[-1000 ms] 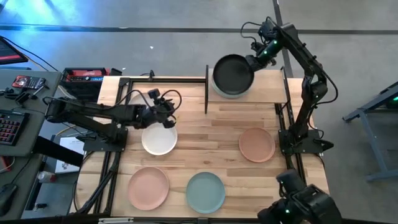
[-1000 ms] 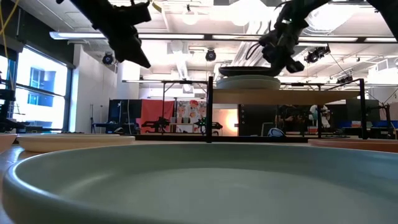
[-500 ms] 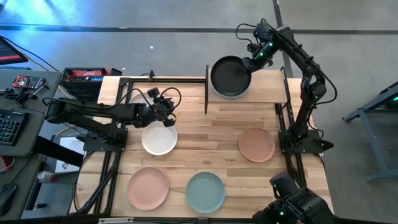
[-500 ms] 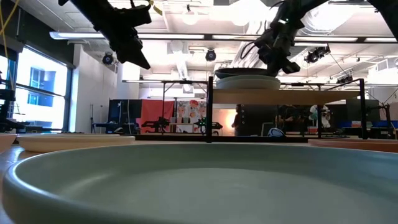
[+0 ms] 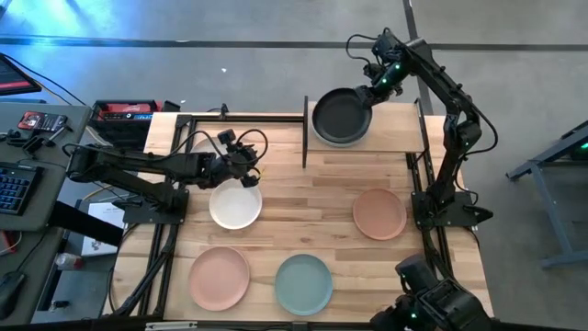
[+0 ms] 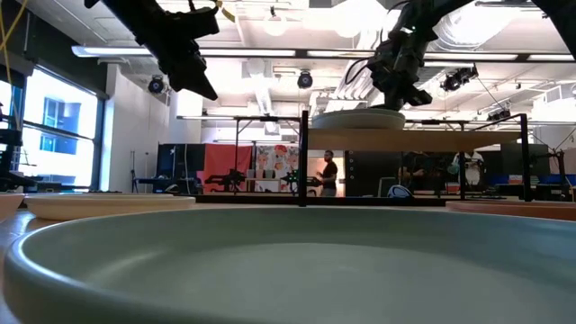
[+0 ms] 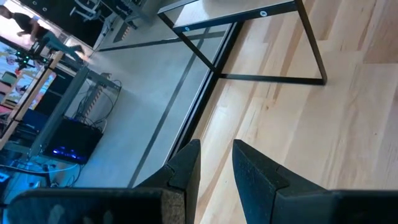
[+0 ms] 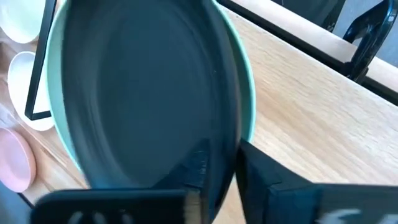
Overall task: Place and stack plates onto a shelf
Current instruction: Stack the black plate on top of the green plate on the shelf, then stack the pink plate on top of the black plate on the shelf
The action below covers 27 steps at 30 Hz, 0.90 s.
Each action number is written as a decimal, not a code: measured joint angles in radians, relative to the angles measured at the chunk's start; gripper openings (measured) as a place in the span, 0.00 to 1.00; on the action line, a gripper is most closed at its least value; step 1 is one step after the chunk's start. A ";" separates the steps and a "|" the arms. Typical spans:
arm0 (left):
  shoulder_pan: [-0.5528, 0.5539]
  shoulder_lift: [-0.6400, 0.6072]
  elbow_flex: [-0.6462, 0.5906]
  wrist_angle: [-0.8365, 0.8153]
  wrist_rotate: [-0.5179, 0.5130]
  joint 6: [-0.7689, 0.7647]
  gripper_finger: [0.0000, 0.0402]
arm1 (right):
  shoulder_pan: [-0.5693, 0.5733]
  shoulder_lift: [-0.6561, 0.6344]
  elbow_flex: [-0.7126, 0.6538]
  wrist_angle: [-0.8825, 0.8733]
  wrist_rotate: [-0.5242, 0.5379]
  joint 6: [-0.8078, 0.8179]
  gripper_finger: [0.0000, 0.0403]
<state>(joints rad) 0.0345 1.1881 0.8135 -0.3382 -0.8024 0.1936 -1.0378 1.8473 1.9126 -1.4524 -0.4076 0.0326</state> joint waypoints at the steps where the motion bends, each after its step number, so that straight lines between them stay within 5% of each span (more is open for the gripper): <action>1: 0.000 0.000 0.000 0.000 0.000 0.000 0.21 | 0.000 0.000 0.000 -0.001 0.000 0.000 0.15; 8: 0.000 0.000 0.000 0.000 0.000 0.000 0.21 | 0.000 0.000 0.004 -0.005 -0.009 0.011 0.27; 27: 0.000 0.000 0.000 -0.008 0.000 -0.021 0.21 | 0.013 -0.024 0.180 -0.119 -0.047 0.011 0.27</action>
<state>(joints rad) 0.0345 1.1881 0.8131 -0.3466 -0.8021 0.1729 -1.0248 1.8232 2.0930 -1.5711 -0.4542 0.0436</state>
